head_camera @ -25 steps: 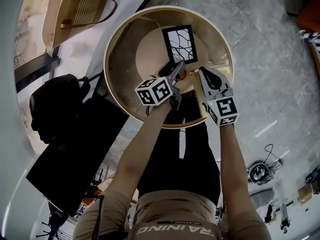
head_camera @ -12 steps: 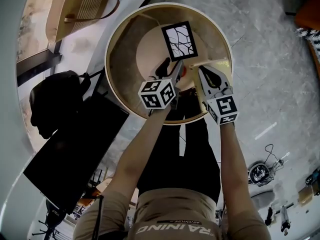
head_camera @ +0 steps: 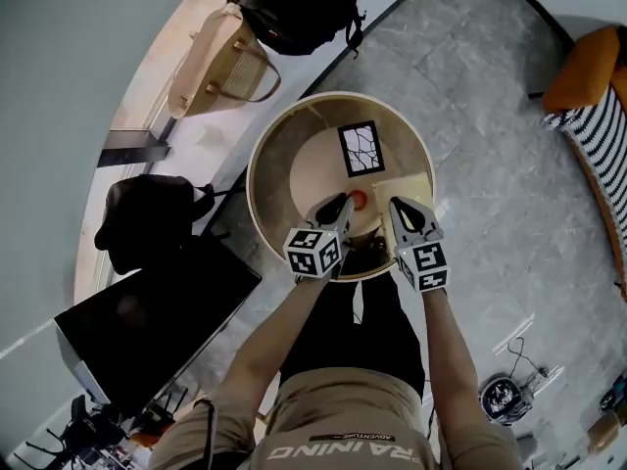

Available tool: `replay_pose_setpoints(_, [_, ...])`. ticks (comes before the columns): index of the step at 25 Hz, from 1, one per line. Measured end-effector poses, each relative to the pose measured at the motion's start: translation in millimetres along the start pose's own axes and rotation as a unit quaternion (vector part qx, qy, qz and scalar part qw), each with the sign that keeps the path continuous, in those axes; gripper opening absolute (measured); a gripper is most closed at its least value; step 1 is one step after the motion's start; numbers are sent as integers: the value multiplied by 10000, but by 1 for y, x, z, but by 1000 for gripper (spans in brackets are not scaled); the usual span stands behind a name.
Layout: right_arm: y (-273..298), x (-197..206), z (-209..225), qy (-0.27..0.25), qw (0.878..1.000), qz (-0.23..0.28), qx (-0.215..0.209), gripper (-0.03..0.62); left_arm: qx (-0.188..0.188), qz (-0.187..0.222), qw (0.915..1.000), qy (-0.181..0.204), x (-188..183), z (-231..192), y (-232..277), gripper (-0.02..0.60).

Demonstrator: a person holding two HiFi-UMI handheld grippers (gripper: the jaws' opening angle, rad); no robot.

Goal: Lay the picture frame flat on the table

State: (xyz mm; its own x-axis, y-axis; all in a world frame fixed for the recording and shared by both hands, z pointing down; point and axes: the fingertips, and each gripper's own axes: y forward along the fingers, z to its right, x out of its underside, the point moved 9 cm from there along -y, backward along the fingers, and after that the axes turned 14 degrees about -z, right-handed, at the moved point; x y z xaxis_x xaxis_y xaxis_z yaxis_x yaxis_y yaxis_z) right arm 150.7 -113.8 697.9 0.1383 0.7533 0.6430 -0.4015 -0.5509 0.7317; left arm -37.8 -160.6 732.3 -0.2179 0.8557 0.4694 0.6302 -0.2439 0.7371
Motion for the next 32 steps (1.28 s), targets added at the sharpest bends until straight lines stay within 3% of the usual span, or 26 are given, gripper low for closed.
replay_pose_setpoints(2, [-20,-19,-6,-212,9998,31,13,8,-38,167,9998,126,-11,11,-24,7])
replay_pose_setpoints(9, [-103,-63,-62,-770,9969,-50,-157,8,-69,651,9978,-77,-21,51,-132,6])
replay_pose_setpoints(15, [-138,-97,-101,-1188,9925,142,-254,8,-66,1043,9942,255,-32,68,-202,6])
replay_pose_setpoints(18, [-152,-115,-118,-1439,9884,402,-263,8,21,1192,9927,208,-33,72,-222,6])
replay_pose_setpoints(23, [-181,-151,-139,-1674,9807,990,-177,8,-10,1578,9862,498,-51,85,-251,6])
replay_pose_setpoints(27, [-200,-179,-145,-1870,9722,1403,-130,8,-81,1947,9740,1156,-82,103,-274,6])
replay_pose_setpoints(32, [-217,-217,-147,-2011,9611,1890,55,8,-318,2400,9476,2087,-131,121,-296,6])
